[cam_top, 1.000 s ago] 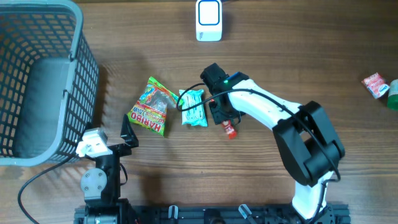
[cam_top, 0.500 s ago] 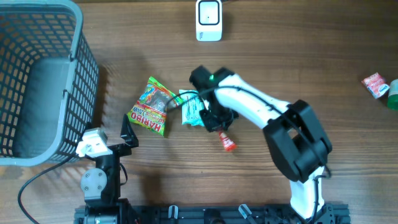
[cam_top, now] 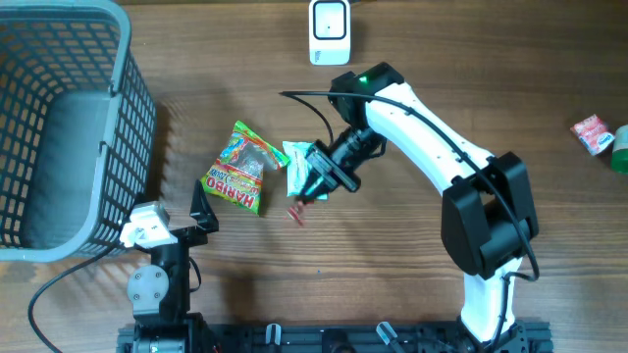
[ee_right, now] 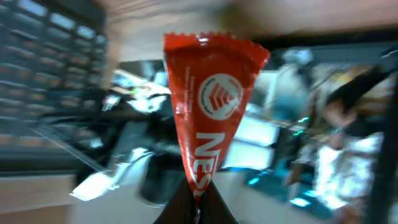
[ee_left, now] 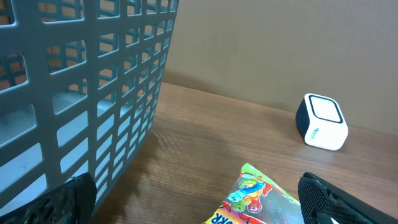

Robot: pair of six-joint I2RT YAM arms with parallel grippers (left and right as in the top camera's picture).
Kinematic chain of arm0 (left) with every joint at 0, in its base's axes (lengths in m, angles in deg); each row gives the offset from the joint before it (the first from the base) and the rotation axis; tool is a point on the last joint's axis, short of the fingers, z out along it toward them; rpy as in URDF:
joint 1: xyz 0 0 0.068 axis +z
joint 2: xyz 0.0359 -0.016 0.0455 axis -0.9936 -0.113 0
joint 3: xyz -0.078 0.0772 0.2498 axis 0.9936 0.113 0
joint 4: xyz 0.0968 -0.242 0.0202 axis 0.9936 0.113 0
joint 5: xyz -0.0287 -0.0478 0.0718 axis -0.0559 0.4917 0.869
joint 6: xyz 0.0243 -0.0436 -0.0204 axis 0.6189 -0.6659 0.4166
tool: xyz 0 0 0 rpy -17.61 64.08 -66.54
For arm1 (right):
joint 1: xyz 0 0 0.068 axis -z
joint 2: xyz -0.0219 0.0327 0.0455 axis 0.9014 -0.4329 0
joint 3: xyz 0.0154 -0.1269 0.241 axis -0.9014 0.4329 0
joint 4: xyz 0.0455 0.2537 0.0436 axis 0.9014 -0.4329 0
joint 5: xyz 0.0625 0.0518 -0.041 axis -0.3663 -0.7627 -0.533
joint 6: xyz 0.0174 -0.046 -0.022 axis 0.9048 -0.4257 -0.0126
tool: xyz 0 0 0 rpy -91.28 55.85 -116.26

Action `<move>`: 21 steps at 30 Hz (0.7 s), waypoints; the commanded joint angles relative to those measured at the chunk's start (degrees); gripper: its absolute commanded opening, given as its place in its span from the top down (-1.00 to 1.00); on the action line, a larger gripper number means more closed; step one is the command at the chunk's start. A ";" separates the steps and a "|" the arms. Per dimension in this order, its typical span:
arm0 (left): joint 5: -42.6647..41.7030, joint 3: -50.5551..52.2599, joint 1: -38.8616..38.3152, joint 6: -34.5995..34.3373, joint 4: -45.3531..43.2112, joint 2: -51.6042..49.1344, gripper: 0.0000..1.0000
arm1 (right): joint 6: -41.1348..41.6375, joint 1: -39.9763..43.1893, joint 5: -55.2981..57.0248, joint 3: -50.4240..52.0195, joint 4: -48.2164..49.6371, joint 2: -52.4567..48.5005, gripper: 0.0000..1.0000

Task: Scan the item barcode
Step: 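Reach the right gripper down and grasp the red Nescafe stick, then lift the Nescafe stick and hold it at the scanner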

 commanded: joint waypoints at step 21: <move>0.55 0.15 0.09 -0.09 0.04 0.46 -1.00 | -30.40 1.20 -30.18 -0.52 52.61 0.02 0.91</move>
